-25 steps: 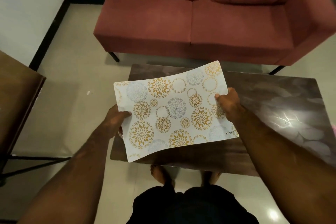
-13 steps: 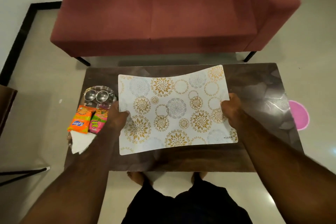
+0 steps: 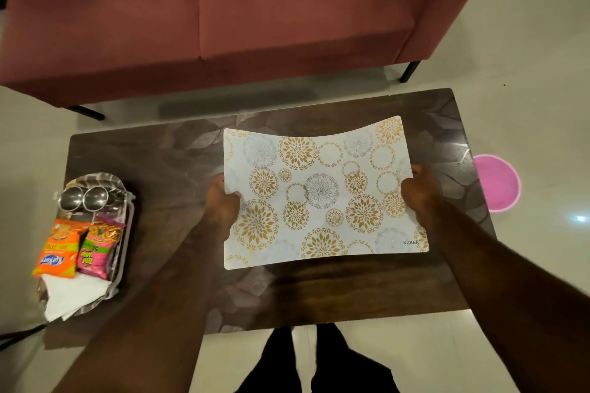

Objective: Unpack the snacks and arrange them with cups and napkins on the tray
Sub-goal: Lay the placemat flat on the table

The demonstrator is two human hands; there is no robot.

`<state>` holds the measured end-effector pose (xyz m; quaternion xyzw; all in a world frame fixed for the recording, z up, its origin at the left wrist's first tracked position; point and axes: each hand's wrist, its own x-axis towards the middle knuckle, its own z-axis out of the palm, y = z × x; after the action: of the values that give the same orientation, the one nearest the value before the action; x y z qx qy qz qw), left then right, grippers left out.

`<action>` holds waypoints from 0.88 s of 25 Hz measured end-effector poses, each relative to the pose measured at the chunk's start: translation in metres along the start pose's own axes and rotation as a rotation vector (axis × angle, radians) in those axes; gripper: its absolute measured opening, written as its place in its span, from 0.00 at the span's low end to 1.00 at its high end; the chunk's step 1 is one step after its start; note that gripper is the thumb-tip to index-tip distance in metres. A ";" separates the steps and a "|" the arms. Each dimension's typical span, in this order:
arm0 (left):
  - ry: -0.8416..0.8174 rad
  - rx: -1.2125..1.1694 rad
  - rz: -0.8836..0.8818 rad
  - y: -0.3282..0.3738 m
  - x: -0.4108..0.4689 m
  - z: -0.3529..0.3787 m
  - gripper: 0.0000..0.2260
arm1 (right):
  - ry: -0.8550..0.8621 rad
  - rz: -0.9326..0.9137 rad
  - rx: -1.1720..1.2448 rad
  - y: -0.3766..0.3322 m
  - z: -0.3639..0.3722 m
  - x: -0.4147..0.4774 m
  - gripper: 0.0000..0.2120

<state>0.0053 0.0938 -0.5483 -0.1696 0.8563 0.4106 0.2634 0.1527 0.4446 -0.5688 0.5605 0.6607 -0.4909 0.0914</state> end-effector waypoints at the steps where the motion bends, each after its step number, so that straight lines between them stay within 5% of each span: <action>1: -0.008 0.029 0.002 0.000 0.007 0.009 0.10 | -0.015 -0.006 -0.005 0.000 0.001 0.012 0.09; 22: -0.178 0.129 -0.038 -0.025 0.099 0.074 0.22 | -0.023 -0.164 -0.038 0.033 0.032 0.105 0.29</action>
<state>-0.0388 0.1300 -0.6612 -0.1314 0.8508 0.3628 0.3566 0.1288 0.4851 -0.6731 0.4969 0.7126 -0.4904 0.0690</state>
